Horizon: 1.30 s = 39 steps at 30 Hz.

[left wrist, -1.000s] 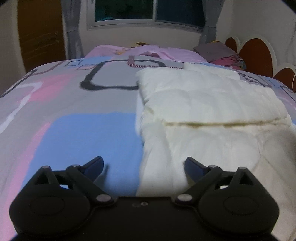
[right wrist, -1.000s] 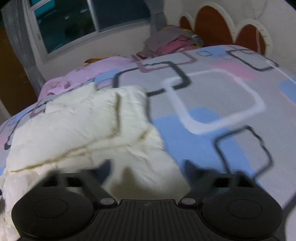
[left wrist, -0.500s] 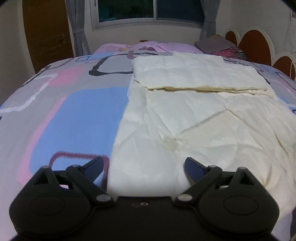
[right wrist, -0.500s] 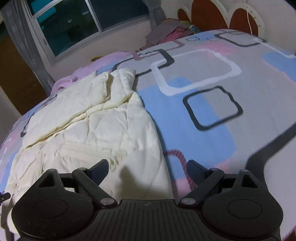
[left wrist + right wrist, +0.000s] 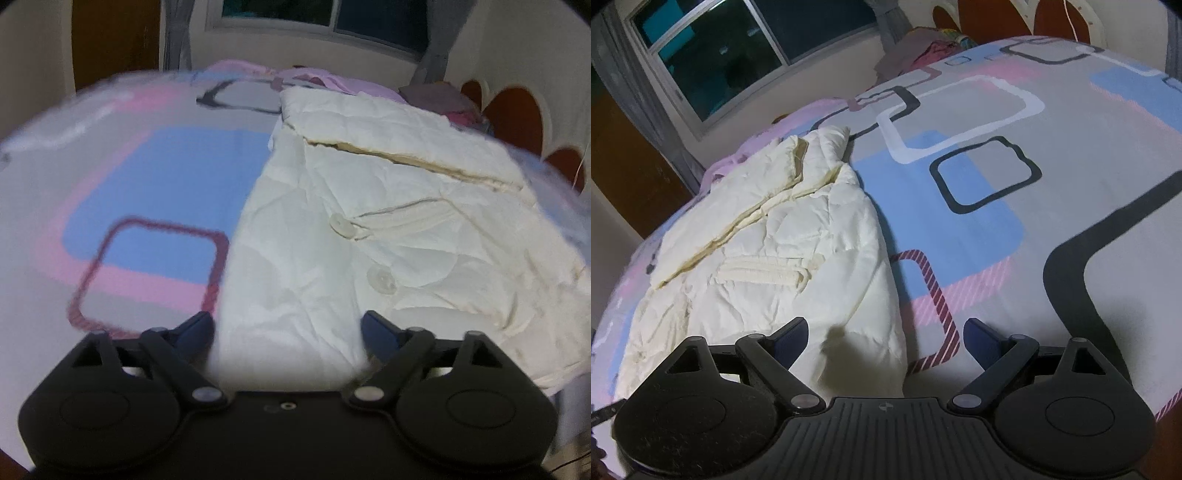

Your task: Fold large clothes

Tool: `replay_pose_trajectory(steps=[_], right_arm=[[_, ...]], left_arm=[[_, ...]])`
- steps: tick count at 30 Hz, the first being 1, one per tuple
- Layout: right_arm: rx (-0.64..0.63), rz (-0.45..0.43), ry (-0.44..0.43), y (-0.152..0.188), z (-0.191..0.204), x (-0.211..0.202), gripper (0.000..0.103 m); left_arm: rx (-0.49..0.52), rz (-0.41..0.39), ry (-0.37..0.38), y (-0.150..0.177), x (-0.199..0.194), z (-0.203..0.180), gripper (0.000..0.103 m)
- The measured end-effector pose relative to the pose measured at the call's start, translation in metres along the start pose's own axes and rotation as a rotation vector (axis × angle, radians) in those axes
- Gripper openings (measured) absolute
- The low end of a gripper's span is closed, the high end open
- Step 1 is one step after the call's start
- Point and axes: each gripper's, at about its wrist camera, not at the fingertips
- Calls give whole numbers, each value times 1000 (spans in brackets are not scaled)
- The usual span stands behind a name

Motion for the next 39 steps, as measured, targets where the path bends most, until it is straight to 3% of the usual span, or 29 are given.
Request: replay_pose_trajectory(steps=[4,7,9,10,11,12,19,20,21,22,23,26,28,30,31,35,39], right_arm=[[80,12,-42,0,-13,1,79],[120,50,-94,6,-18,7,78],[119,85,-124,14,-16,10,78],[113,99,-140,19,-15,12,73],[106,114,-165,23,-13,13,60],[104,125,-184,27,-10,14,57],[100,100,-197,16,-10,27,56],[108,109,-205,15,-11,31,56],[105,118,-222,15,-11,33,56],[85,140,-254,13,-8,35,28],[69,154,-283,14,-5,32,16],[61,96,-339,11,-3,13,13],[49,89,-307,12,-5,14,13],[62,153,-259,19,-9,32,13],[89,169,-261,19,-11,37,13],[167,111,-344,7,-18,18,13],[186,51,-416,-18,-13,0,13]], left_arm=[[-20,7,35,2,-3,5,69],[-25,50,110,3,-1,7,78],[-29,63,133,6,-1,10,79],[-34,65,144,7,-1,12,79],[-45,69,158,7,-1,14,78],[-59,71,172,7,-1,17,77],[-91,83,244,-4,12,25,68],[-96,81,255,-5,14,25,61],[-99,80,259,-6,14,25,37],[-107,76,274,-6,13,26,15],[-141,44,319,-6,7,30,8],[-159,-84,340,-6,-17,34,7],[-156,-55,309,-4,-10,34,7],[-159,35,248,3,12,33,8],[-192,36,252,6,17,35,8],[-316,-50,310,5,1,43,7],[-379,-139,354,-10,-20,46,7]])
Point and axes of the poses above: each gripper's, at about its wrist camera, not at the fingertips, and x roughly the way its jaws point, z to its left, y to its underside, and after that the axes turned 1 degree about -z, right-handed
